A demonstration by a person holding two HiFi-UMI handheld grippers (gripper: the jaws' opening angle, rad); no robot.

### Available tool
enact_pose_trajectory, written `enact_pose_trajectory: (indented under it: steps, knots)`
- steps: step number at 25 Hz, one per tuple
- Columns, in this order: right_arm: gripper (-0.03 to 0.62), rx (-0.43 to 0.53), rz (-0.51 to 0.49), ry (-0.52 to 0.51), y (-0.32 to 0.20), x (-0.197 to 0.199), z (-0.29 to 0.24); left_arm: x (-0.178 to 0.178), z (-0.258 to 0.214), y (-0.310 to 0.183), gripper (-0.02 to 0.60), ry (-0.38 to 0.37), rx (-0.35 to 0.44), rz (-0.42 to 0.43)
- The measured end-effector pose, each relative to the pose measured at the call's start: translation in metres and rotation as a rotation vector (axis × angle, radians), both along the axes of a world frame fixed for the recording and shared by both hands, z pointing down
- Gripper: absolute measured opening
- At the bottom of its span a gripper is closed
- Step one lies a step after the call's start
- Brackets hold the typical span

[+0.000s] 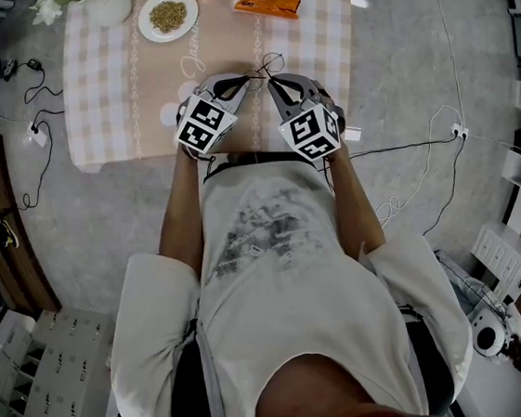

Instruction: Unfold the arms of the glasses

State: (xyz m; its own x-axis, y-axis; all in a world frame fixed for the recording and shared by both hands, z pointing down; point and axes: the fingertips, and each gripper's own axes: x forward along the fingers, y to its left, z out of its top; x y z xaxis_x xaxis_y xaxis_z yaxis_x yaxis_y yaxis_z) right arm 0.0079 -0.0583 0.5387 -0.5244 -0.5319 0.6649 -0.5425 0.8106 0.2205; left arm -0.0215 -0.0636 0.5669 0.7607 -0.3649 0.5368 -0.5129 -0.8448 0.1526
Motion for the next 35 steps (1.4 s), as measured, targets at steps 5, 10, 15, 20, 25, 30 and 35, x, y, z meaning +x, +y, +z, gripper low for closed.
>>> enact_pose_trajectory:
  steps: [5,10,15,20,25,30,35]
  knots:
    - [0.025,0.012,0.023,-0.007,-0.004,0.006,-0.005,-0.001,0.003,0.0,0.008,0.002,-0.002,-0.008]
    - [0.023,0.028,0.055,-0.016,-0.01,0.014,-0.012,-0.001,0.004,0.0,0.008,0.001,-0.001,-0.011]
    - [0.023,0.039,0.085,-0.018,-0.014,0.021,-0.017,-0.003,0.003,0.0,0.008,-0.004,-0.006,-0.011]
    - [0.021,0.045,0.112,-0.019,-0.018,0.027,-0.02,-0.005,0.005,-0.001,0.008,-0.01,-0.011,-0.013]
    - [0.021,0.051,0.14,-0.022,-0.023,0.034,-0.023,-0.007,0.004,-0.002,0.008,-0.006,-0.009,-0.015]
    - [0.021,0.056,0.166,-0.021,-0.027,0.04,-0.025,-0.009,0.004,-0.003,0.008,-0.005,-0.01,-0.016]
    - [0.021,0.057,0.189,-0.019,-0.028,0.044,-0.026,-0.012,0.005,-0.003,0.008,-0.01,-0.014,-0.018]
